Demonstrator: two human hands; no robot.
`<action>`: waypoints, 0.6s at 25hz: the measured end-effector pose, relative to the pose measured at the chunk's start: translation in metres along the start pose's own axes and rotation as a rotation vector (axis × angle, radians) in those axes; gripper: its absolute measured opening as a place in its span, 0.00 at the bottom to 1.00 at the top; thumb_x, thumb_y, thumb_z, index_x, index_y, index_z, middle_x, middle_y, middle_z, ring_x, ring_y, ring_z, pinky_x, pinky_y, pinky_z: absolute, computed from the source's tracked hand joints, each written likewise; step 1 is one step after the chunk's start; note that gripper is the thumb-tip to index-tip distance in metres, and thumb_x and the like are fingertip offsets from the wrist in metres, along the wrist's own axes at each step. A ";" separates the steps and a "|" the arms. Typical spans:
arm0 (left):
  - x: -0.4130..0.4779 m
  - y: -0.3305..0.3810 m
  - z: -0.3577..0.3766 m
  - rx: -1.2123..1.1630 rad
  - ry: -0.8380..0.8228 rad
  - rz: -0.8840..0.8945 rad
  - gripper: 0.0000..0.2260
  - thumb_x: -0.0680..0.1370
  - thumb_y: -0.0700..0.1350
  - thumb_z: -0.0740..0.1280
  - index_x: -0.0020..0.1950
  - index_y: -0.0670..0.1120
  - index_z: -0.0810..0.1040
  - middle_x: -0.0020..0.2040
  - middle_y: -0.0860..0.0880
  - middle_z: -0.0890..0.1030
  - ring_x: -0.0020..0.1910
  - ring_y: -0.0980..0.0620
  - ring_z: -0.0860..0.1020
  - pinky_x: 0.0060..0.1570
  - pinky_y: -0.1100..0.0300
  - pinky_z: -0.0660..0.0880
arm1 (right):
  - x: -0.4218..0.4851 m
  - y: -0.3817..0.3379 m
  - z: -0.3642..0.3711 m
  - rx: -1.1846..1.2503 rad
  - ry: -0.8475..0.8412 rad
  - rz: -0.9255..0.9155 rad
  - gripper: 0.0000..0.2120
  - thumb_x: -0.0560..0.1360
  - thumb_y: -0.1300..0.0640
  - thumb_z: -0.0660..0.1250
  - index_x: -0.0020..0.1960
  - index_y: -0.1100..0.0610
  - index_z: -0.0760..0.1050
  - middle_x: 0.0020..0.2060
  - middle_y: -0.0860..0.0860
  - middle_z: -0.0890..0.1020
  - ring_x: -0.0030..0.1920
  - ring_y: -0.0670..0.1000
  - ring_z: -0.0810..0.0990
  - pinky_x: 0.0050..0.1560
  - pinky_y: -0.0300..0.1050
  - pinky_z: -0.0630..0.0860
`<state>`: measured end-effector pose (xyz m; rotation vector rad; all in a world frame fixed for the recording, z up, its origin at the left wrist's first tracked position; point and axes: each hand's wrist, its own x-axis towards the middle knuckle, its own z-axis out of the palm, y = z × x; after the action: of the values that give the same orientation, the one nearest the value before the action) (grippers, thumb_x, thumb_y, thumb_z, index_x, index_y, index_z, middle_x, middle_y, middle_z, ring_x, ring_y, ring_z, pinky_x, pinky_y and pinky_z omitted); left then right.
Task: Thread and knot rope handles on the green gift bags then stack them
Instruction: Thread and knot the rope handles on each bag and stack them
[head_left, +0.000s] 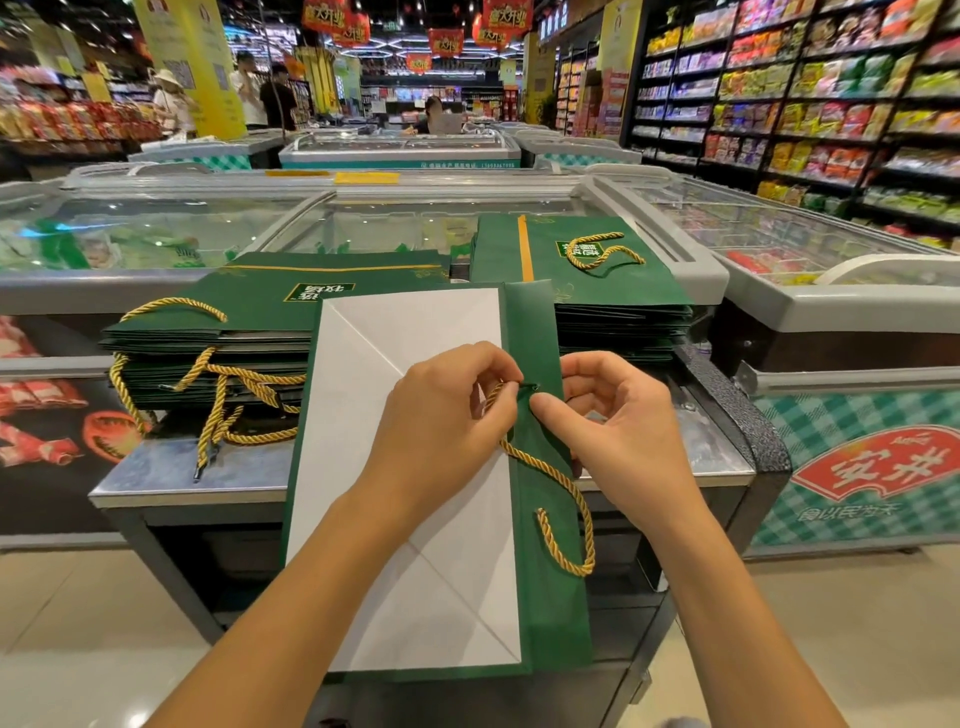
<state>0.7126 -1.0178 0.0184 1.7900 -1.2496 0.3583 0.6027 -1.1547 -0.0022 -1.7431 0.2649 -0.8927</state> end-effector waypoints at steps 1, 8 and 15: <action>-0.001 0.000 0.001 -0.027 -0.002 -0.017 0.03 0.79 0.46 0.67 0.49 0.50 0.81 0.38 0.57 0.78 0.36 0.53 0.75 0.34 0.59 0.74 | 0.000 0.000 0.000 0.003 -0.004 -0.003 0.11 0.73 0.62 0.77 0.53 0.55 0.81 0.41 0.52 0.85 0.39 0.47 0.81 0.40 0.47 0.83; -0.003 0.000 0.005 0.002 0.019 -0.032 0.05 0.76 0.49 0.66 0.47 0.50 0.80 0.37 0.56 0.78 0.35 0.53 0.75 0.35 0.51 0.76 | 0.000 0.001 0.000 -0.008 -0.003 -0.016 0.11 0.73 0.63 0.77 0.54 0.56 0.81 0.42 0.54 0.85 0.39 0.49 0.80 0.41 0.53 0.82; -0.001 0.005 0.007 0.105 0.036 -0.046 0.02 0.76 0.49 0.69 0.45 0.52 0.79 0.34 0.58 0.76 0.33 0.56 0.74 0.33 0.61 0.70 | -0.001 -0.001 -0.002 -0.003 -0.053 -0.050 0.09 0.77 0.66 0.70 0.55 0.56 0.81 0.43 0.55 0.84 0.37 0.49 0.79 0.34 0.46 0.80</action>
<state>0.7059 -1.0232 0.0158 1.8895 -1.1820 0.4346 0.6003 -1.1551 -0.0014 -1.7808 0.1882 -0.8809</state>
